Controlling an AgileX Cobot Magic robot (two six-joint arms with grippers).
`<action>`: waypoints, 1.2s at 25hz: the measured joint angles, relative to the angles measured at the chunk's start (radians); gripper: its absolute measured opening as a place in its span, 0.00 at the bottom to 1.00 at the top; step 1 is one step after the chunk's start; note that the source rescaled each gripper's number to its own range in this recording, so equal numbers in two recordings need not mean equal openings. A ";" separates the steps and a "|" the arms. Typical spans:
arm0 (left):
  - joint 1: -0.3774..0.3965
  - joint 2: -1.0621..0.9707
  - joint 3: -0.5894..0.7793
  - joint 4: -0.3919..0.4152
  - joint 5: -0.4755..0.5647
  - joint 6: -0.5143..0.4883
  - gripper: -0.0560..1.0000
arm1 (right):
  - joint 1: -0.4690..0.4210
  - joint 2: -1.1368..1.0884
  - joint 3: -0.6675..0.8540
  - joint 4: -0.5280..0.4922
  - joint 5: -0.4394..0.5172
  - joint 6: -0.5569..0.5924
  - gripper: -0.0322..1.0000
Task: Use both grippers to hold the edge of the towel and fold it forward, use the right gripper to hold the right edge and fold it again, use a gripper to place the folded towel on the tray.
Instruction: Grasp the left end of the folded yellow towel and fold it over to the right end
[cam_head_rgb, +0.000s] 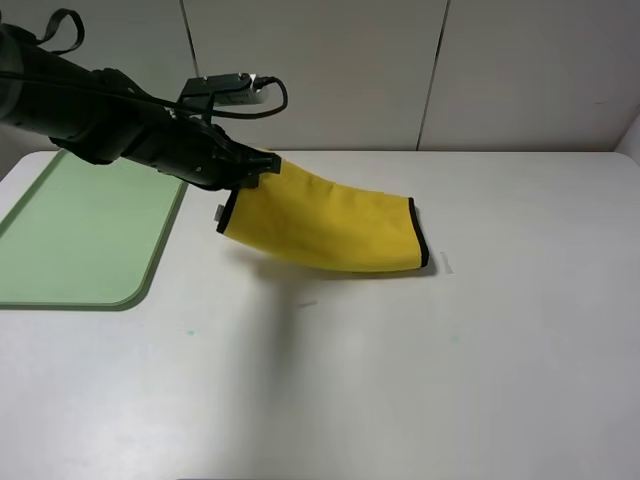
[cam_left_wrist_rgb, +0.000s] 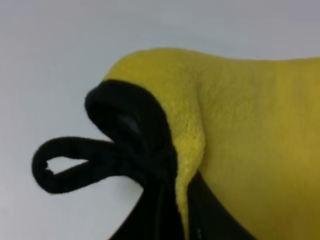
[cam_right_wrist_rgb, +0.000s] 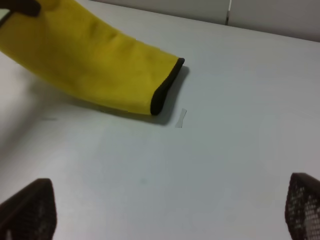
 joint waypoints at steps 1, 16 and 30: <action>0.004 -0.007 0.000 0.000 0.010 0.000 0.07 | 0.000 0.000 0.000 0.000 0.000 0.000 1.00; 0.015 -0.075 -0.103 0.081 0.158 0.000 0.07 | 0.000 0.000 0.000 0.000 0.000 0.000 1.00; 0.000 -0.013 -0.274 0.333 0.317 -0.145 0.07 | 0.000 0.000 0.000 0.000 0.000 0.000 1.00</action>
